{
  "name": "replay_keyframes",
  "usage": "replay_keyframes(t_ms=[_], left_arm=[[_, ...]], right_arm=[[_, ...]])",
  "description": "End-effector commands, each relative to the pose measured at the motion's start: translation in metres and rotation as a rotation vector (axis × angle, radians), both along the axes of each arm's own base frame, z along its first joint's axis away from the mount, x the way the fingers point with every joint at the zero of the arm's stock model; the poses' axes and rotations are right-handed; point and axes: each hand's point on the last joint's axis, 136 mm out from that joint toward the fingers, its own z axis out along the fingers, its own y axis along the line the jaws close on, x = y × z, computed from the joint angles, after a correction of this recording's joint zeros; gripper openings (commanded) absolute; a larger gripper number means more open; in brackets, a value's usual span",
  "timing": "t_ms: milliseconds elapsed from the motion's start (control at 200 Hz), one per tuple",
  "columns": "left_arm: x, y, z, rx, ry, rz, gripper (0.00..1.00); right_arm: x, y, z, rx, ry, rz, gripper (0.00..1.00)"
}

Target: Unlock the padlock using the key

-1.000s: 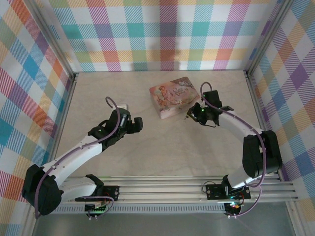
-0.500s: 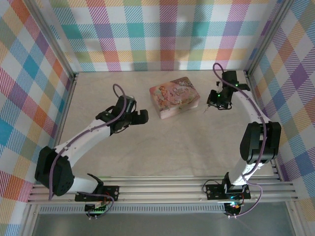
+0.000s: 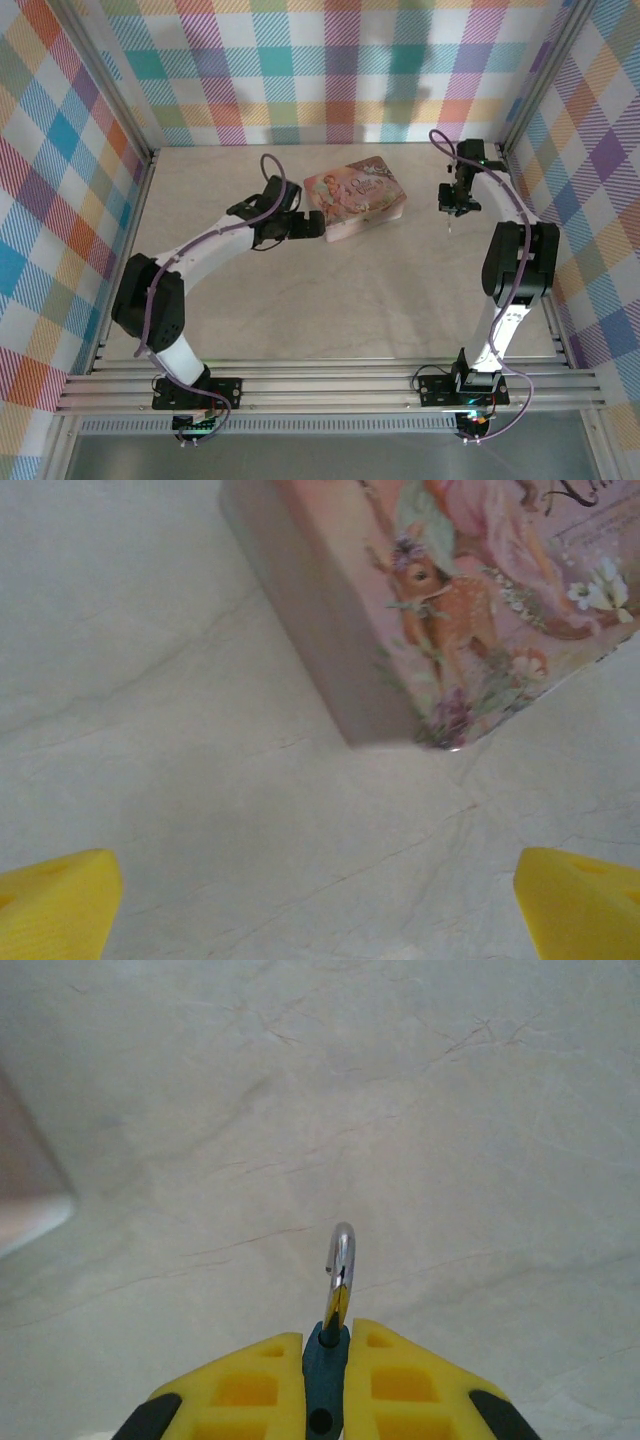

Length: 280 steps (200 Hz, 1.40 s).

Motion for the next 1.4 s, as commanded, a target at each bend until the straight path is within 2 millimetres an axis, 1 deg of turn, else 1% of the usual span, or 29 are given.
replay_keyframes(t_ms=[0, 55, 100, 240, 330, 440, 570, 635, 715, 805, 825, 895, 1000, 1080, 1150, 1160, 1270, 1300, 1310, 1315, 1320, 1395], left_arm=[[0.008, -0.029, 0.012, -0.027, -0.029, -0.065, 1.00], [0.012, -0.037, 0.010, -0.021, -0.024, -0.075, 1.00], [0.015, -0.043, 0.007, -0.019, -0.016, -0.079, 1.00], [0.018, -0.059, 0.005, -0.019, -0.008, -0.102, 1.00], [0.018, -0.062, 0.002, -0.002, 0.000, -0.111, 1.00], [0.017, -0.059, -0.002, 0.019, 0.011, -0.113, 1.00], [0.014, -0.054, -0.002, 0.040, 0.013, -0.109, 1.00], [0.013, -0.050, -0.001, 0.049, 0.010, -0.103, 1.00], [0.011, -0.046, 0.002, 0.059, 0.000, -0.094, 1.00], [0.010, -0.042, 0.005, 0.062, -0.007, -0.084, 1.00], [0.009, -0.042, 0.005, 0.062, -0.008, -0.082, 1.00], [0.007, -0.039, 0.009, 0.060, -0.014, -0.076, 1.00], [0.003, -0.033, 0.016, 0.066, -0.025, -0.064, 1.00], [0.000, -0.025, 0.026, 0.080, -0.048, -0.054, 1.00], [-0.003, -0.017, 0.034, 0.101, -0.071, -0.051, 1.00], [-0.004, -0.016, 0.036, 0.104, -0.075, -0.050, 1.00], [-0.009, 0.001, 0.053, 0.157, -0.123, -0.042, 1.00], [-0.010, 0.006, 0.057, 0.172, -0.136, -0.041, 1.00], [-0.011, 0.008, 0.060, 0.177, -0.145, -0.037, 1.00], [-0.011, 0.008, 0.061, 0.179, -0.148, -0.038, 1.00], [-0.012, 0.009, 0.062, 0.181, -0.151, -0.037, 1.00], [-0.016, 0.023, 0.077, 0.209, -0.196, -0.028, 1.00]], right_arm=[[0.024, -0.020, 0.001, -0.112, -0.049, 0.037, 0.00], [0.032, -0.024, -0.005, -0.138, -0.048, 0.036, 0.00], [0.039, -0.028, -0.011, -0.173, -0.042, 0.067, 0.00], [0.055, -0.033, -0.026, -0.202, -0.053, 0.079, 0.00], [0.067, -0.039, -0.036, -0.212, -0.045, 0.081, 0.00], [0.080, -0.046, -0.048, -0.212, -0.033, 0.068, 0.02], [0.090, -0.052, -0.057, -0.212, -0.021, 0.055, 0.09], [0.093, -0.052, -0.058, -0.208, -0.022, 0.049, 0.18], [0.096, -0.051, -0.053, -0.197, -0.038, 0.035, 0.28], [0.096, -0.050, -0.046, -0.187, -0.051, 0.026, 0.42], [0.096, -0.049, -0.043, -0.184, -0.055, 0.024, 0.46], [0.095, -0.046, -0.036, -0.169, -0.066, 0.024, 0.54], [0.091, -0.044, -0.028, -0.156, -0.081, 0.024, 0.58], [0.086, -0.040, -0.021, -0.136, -0.102, 0.025, 0.61], [0.079, -0.035, -0.015, -0.118, -0.129, 0.033, 0.62], [0.078, -0.034, -0.014, -0.106, -0.135, 0.011, 0.63], [0.062, -0.020, -0.006, -0.066, -0.181, 0.007, 0.67], [0.057, -0.016, -0.004, -0.058, -0.190, 0.011, 0.71], [0.055, -0.014, -0.004, -0.053, -0.193, 0.012, 0.74], [0.054, -0.012, -0.003, -0.050, -0.196, 0.015, 0.77], [0.054, -0.012, -0.003, -0.050, -0.196, 0.015, 0.77], [0.040, -0.001, 0.001, -0.035, -0.218, 0.031, 0.95]])
